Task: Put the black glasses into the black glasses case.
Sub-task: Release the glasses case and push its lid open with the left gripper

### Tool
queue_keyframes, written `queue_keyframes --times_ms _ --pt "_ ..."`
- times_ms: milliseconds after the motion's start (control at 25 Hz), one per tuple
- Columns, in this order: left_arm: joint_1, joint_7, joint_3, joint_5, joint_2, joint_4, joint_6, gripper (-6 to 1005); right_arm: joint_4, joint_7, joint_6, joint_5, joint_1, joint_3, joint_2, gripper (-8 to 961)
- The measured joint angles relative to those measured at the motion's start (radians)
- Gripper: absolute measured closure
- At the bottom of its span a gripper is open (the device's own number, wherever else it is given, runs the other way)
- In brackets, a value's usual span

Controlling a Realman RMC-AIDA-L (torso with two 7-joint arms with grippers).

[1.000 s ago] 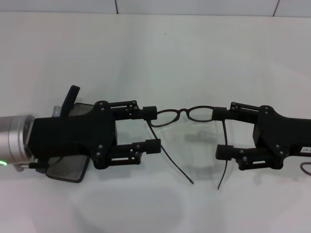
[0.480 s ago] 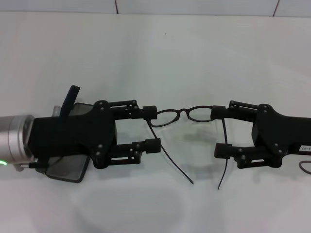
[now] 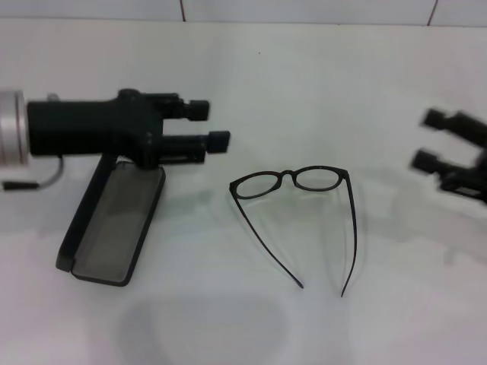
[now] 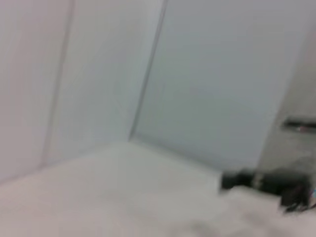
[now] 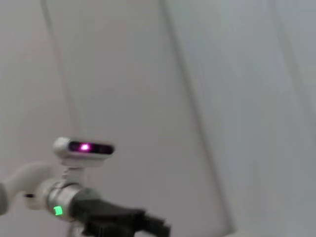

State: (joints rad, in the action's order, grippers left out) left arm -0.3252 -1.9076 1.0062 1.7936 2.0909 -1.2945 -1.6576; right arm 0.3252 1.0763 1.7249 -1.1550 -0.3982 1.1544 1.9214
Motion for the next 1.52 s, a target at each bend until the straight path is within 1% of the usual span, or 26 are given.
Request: queue_keyframes --times_ms 80,160,200,280,320,360,440,520,600,640,960,1240,1320,1520 --pt "0.009 -0.145 0.038 0.088 0.001 -0.150 0.033 323 0.000 -0.023 0.020 0.000 0.039 -0.064 0.006 102" --pt "0.013 -0.305 0.097 0.201 0.001 -0.294 0.069 323 0.000 -0.041 0.038 -0.001 0.071 -0.115 0.012 103" --pt "0.014 -0.397 0.138 0.280 0.001 -0.374 0.088 323 0.000 -0.048 0.044 -0.001 0.082 -0.130 0.014 104" --pt "0.016 -0.524 0.208 0.426 0.001 -0.481 0.108 327 -0.001 -0.057 0.050 -0.001 0.095 -0.148 0.016 105" --pt "0.018 -0.622 0.271 0.540 0.001 -0.546 0.117 329 -0.004 -0.059 0.051 -0.001 0.098 -0.152 0.016 106" --pt "0.019 -0.681 0.317 0.615 0.001 -0.580 0.122 331 -0.006 -0.062 0.051 -0.001 0.098 -0.153 0.017 107" --pt "0.021 -0.831 0.456 0.826 0.000 -0.654 0.122 337 -0.009 -0.067 0.047 -0.002 0.099 -0.153 0.018 108" --pt "0.017 -0.943 0.567 0.988 -0.002 -0.686 0.110 345 -0.011 -0.075 0.043 -0.002 0.098 -0.150 0.020 109" --pt "0.014 -1.004 0.613 1.068 -0.002 -0.696 0.086 353 -0.012 -0.081 0.035 -0.002 0.093 -0.147 0.022 111" --pt "0.013 -1.025 0.618 1.091 -0.002 -0.697 0.069 357 -0.012 -0.083 0.031 -0.003 0.090 -0.146 0.022 111" --pt "0.031 -1.063 0.605 1.068 -0.002 -0.663 0.057 388 -0.007 -0.095 0.015 -0.016 0.075 -0.145 0.023 116" --pt "0.027 -1.053 0.565 1.053 -0.005 -0.540 0.064 416 -0.012 -0.099 0.007 -0.029 0.071 -0.144 0.025 121" --pt "0.026 -1.051 0.564 1.052 -0.005 -0.534 0.065 424 -0.012 -0.099 0.007 -0.029 0.071 -0.144 0.026 122" --pt "0.018 -1.028 0.564 1.048 -0.006 -0.476 0.084 444 -0.012 -0.099 0.007 -0.029 0.072 -0.144 0.028 126"
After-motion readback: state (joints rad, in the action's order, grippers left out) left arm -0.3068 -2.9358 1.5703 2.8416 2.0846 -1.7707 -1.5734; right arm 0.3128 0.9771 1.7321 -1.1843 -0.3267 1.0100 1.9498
